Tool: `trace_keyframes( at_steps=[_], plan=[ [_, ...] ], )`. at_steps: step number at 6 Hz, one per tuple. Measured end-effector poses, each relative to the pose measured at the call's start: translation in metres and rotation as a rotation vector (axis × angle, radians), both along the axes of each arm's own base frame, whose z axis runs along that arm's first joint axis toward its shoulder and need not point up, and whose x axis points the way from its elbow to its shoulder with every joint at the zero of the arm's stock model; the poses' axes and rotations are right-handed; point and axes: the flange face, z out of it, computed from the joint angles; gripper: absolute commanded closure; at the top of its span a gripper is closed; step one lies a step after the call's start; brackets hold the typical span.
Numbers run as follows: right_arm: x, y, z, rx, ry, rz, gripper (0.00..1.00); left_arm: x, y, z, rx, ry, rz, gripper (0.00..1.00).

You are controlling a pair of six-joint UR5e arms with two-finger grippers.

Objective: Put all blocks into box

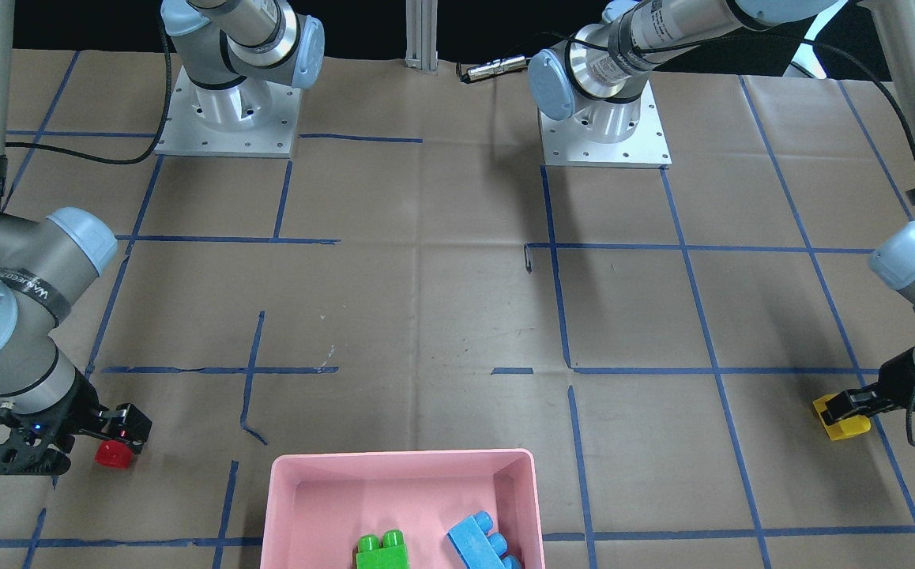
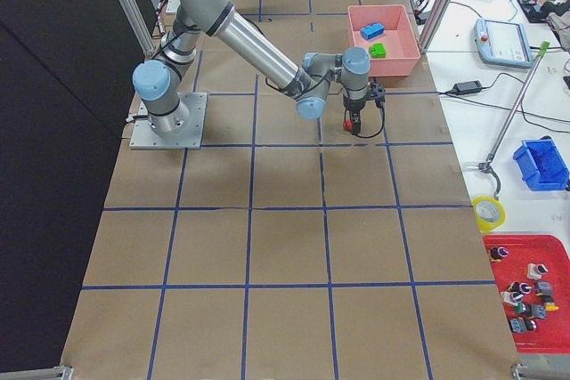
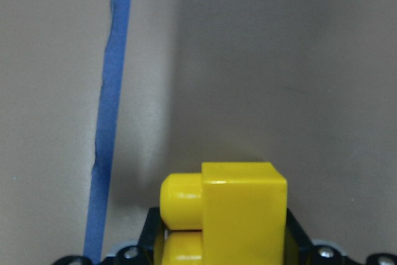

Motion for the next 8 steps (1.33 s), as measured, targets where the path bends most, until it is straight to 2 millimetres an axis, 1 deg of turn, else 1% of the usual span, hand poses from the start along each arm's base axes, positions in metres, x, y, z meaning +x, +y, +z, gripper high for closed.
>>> trace_keyframes(
  at_steps=[1,2,3,4,5,6,7,8],
  plan=[
    [0.001,-0.001,-0.003,-0.007,0.001,0.002,0.07,0.001,-0.003,0.012,-0.015,-0.011,-0.003,1.00],
    [0.001,-0.002,-0.005,-0.013,0.004,0.003,0.14,-0.003,-0.006,0.043,-0.050,-0.030,-0.013,1.00],
    [0.002,-0.001,-0.006,-0.011,0.006,0.004,0.35,-0.012,-0.004,0.086,-0.078,-0.039,-0.022,1.00],
    [0.003,0.001,-0.008,-0.007,0.006,0.004,0.58,-0.028,-0.001,0.135,-0.083,-0.036,-0.041,1.00],
    [0.003,0.002,-0.008,-0.004,0.006,0.004,0.77,-0.059,-0.007,0.183,-0.069,-0.024,-0.086,1.00],
    [0.003,0.002,-0.009,-0.001,0.005,0.004,0.92,-0.111,-0.026,0.234,-0.053,-0.021,-0.169,1.00],
    [0.003,0.002,-0.007,-0.002,0.005,0.003,0.94,-0.179,-0.049,0.271,-0.033,-0.038,-0.274,1.00],
    [0.003,-0.001,-0.001,-0.012,0.008,0.004,0.94,-0.260,-0.073,0.288,-0.009,-0.061,-0.363,1.00]
  ],
)
